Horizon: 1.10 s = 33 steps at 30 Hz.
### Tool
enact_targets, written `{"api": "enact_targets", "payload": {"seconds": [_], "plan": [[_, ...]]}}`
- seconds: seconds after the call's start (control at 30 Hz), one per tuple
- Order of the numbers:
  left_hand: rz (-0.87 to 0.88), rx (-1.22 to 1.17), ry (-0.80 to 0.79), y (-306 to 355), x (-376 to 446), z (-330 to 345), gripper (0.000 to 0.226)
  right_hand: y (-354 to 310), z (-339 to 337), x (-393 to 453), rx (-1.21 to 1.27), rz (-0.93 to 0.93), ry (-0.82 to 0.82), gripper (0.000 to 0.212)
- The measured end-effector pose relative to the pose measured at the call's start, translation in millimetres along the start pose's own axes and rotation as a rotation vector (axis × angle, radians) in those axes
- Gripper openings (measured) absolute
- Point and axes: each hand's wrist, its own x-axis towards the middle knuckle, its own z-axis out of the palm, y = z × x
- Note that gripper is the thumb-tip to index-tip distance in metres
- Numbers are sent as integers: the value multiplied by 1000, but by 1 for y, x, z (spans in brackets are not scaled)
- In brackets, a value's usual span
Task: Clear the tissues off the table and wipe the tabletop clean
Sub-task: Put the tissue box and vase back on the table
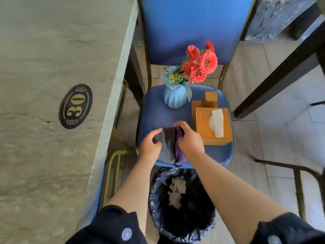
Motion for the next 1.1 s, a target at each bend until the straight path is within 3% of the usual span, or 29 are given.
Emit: {"api": "enact_targets", "payload": {"seconds": [0.13,0.3,0.43,0.5,0.6,0.67,0.73,0.83,0.93,1.03,1.1], "plan": [[-19,30,-18,-7,40,6,51,1,14,39,-50,2,40,53],[39,118,-38,0,67,6,51,2,15,60,-96,3,-2,68],[27,168,-52,16,69,4,48,3,4,49,-29,-26,-44,61],[80,161,-32,27,65,7,44,3,-12,37,56,-96,57,52],[160,94,-30,44,51,22,39,12,-41,18,118,-202,342,43],[172,27,-65,55,39,39,37,28,-59,12,85,-162,527,44],[169,-10,-114,61,28,59,38,49,-74,13,66,-25,596,45],[128,-37,-175,66,19,92,46,83,-86,22,204,140,447,54],[63,-52,-174,66,14,116,56,104,-88,31,437,146,194,66],[55,-135,-162,61,12,136,61,113,-84,37,617,165,30,61],[57,-162,-147,56,10,143,70,115,-79,38,632,170,18,55]]}}
